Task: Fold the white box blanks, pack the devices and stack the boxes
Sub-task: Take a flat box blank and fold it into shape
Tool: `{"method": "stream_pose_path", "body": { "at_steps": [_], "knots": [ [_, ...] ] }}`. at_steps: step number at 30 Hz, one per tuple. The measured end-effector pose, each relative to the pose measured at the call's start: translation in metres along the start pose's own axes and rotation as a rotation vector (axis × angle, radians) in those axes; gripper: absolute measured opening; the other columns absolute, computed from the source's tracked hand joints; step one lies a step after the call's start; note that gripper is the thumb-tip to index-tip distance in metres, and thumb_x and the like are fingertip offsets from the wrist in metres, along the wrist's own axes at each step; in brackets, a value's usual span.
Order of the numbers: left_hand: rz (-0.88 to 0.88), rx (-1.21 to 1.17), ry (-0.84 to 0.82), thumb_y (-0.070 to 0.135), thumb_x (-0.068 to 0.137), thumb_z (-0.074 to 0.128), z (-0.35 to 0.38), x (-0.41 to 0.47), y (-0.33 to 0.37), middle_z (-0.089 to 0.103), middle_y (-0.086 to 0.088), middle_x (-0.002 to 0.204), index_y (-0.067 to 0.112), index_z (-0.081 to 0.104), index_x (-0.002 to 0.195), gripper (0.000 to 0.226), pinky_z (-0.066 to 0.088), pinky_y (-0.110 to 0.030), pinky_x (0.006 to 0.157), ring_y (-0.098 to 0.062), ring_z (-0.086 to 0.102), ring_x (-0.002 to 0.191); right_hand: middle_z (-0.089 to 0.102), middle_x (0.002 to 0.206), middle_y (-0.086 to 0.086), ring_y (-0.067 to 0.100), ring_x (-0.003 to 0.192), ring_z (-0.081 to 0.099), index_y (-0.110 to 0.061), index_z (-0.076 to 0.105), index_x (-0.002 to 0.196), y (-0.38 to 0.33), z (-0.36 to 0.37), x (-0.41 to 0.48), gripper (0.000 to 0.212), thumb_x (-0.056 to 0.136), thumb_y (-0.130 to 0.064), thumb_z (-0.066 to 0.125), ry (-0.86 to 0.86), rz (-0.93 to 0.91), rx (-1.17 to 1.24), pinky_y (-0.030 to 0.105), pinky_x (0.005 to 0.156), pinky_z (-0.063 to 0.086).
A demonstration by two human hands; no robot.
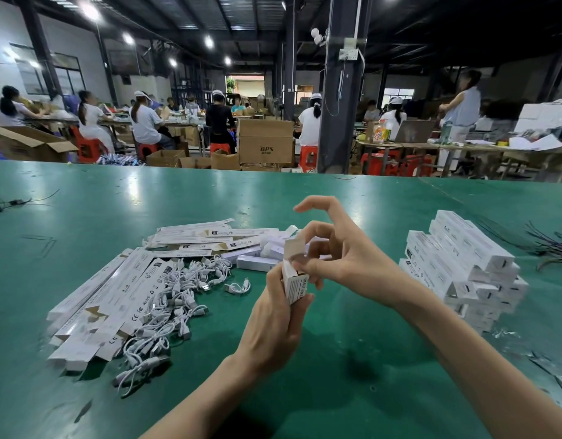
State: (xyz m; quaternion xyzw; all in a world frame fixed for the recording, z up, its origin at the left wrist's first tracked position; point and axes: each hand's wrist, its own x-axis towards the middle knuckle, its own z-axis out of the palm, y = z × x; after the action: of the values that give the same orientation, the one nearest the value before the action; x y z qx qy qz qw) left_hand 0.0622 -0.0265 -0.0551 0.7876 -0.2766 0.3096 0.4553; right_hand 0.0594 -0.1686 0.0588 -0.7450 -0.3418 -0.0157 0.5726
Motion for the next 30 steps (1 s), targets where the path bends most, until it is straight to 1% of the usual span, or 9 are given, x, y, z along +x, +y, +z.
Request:
{"method": "stream_pose_path", "body": {
  "at_steps": [3, 6, 9, 12, 15, 19, 23, 25, 30],
  "knots": [
    [-0.018, -0.007, -0.012, 0.027, 0.091, 0.049, -0.0005, 0.0005, -0.0026, 0.06, -0.003, 0.094, 0.019, 0.03, 0.121, 0.037, 0.036, -0.029, 0.058, -0.018, 0.05, 0.063, 0.061, 0.082, -0.006, 0.014, 0.063, 0.057, -0.016, 0.065, 0.102, -0.004, -0.0009, -0.0002, 0.034, 0.084, 0.013, 0.062, -0.027, -0.044, -0.167, 0.025, 0.058, 0.051],
    [-0.02, -0.011, -0.001, 0.027, 0.092, 0.049, -0.0024, 0.002, -0.004, 0.056, 0.001, 0.086, 0.023, 0.028, 0.12, 0.035, 0.032, -0.026, 0.056, -0.009, 0.048, 0.058, 0.062, 0.093, -0.001, 0.011, 0.069, 0.057, -0.009, 0.074, 0.091, -0.0038, 0.0001, -0.0011, 0.03, 0.081, 0.016, 0.061, -0.001, -0.069, -0.227, 0.032, 0.063, 0.055],
    [-0.029, -0.024, 0.027, 0.027, 0.092, 0.049, -0.0039, 0.0039, -0.0052, 0.052, 0.014, 0.08, 0.032, 0.025, 0.116, 0.034, 0.029, -0.015, 0.052, -0.001, 0.05, 0.058, 0.062, 0.101, 0.001, 0.012, 0.076, 0.058, -0.009, 0.075, 0.099, -0.0026, 0.0005, -0.0023, 0.016, 0.083, -0.007, 0.072, -0.005, -0.052, -0.172, 0.033, 0.072, 0.056],
    [-0.037, -0.023, 0.039, 0.027, 0.092, 0.049, -0.0037, 0.0051, -0.0063, 0.051, 0.019, 0.08, 0.037, 0.024, 0.114, 0.035, 0.03, -0.011, 0.053, 0.001, 0.05, 0.059, 0.063, 0.102, 0.0, 0.019, 0.08, 0.06, -0.007, 0.075, 0.102, -0.0014, -0.0002, -0.0023, 0.025, 0.081, -0.02, 0.069, 0.004, -0.03, -0.114, 0.021, 0.07, 0.05],
    [-0.049, -0.038, 0.046, 0.03, 0.092, 0.049, -0.0032, 0.0053, -0.0062, 0.049, 0.016, 0.075, 0.039, 0.025, 0.112, 0.033, 0.03, -0.026, 0.053, -0.005, 0.047, 0.054, 0.065, 0.102, 0.001, 0.019, 0.078, 0.061, -0.005, 0.074, 0.102, 0.0002, 0.0003, -0.0022, 0.019, 0.084, -0.008, 0.069, 0.015, -0.055, -0.109, 0.022, 0.07, 0.051],
    [-0.064, -0.04, 0.039, 0.033, 0.091, 0.048, -0.003, 0.0042, -0.0057, 0.049, 0.011, 0.072, 0.035, 0.028, 0.113, 0.03, 0.032, -0.028, 0.053, -0.009, 0.046, 0.052, 0.067, 0.095, 0.01, 0.021, 0.073, 0.062, -0.003, 0.074, 0.094, 0.0047, 0.0037, -0.0011, 0.014, 0.08, -0.002, 0.073, 0.095, -0.11, -0.125, 0.036, 0.067, 0.058],
    [-0.049, -0.025, 0.044, 0.032, 0.091, 0.05, -0.0033, 0.0034, -0.0047, 0.051, 0.013, 0.073, 0.034, 0.028, 0.116, 0.033, 0.031, -0.026, 0.053, -0.006, 0.048, 0.053, 0.07, 0.093, 0.007, 0.036, 0.079, 0.062, -0.01, 0.075, 0.084, 0.0038, 0.0061, -0.0013, 0.009, 0.075, -0.012, 0.075, 0.114, -0.113, -0.056, 0.031, 0.065, 0.056],
    [-0.049, -0.032, 0.047, 0.032, 0.091, 0.049, -0.0039, 0.0035, -0.0046, 0.051, 0.01, 0.077, 0.034, 0.028, 0.115, 0.032, 0.031, -0.026, 0.053, -0.007, 0.046, 0.053, 0.07, 0.094, 0.005, 0.039, 0.082, 0.063, -0.008, 0.076, 0.084, 0.004, 0.0058, -0.0012, 0.006, 0.078, -0.007, 0.074, 0.107, -0.099, -0.031, 0.032, 0.066, 0.057],
    [-0.05, -0.034, 0.051, 0.032, 0.091, 0.049, -0.0051, 0.0039, -0.0054, 0.048, 0.011, 0.072, 0.037, 0.027, 0.112, 0.03, 0.03, -0.02, 0.05, -0.008, 0.048, 0.051, 0.069, 0.097, 0.003, 0.031, 0.087, 0.065, -0.005, 0.076, 0.09, 0.0034, 0.006, -0.001, 0.013, 0.083, 0.002, 0.07, 0.079, -0.092, -0.038, 0.031, 0.069, 0.057]
  ]
}}
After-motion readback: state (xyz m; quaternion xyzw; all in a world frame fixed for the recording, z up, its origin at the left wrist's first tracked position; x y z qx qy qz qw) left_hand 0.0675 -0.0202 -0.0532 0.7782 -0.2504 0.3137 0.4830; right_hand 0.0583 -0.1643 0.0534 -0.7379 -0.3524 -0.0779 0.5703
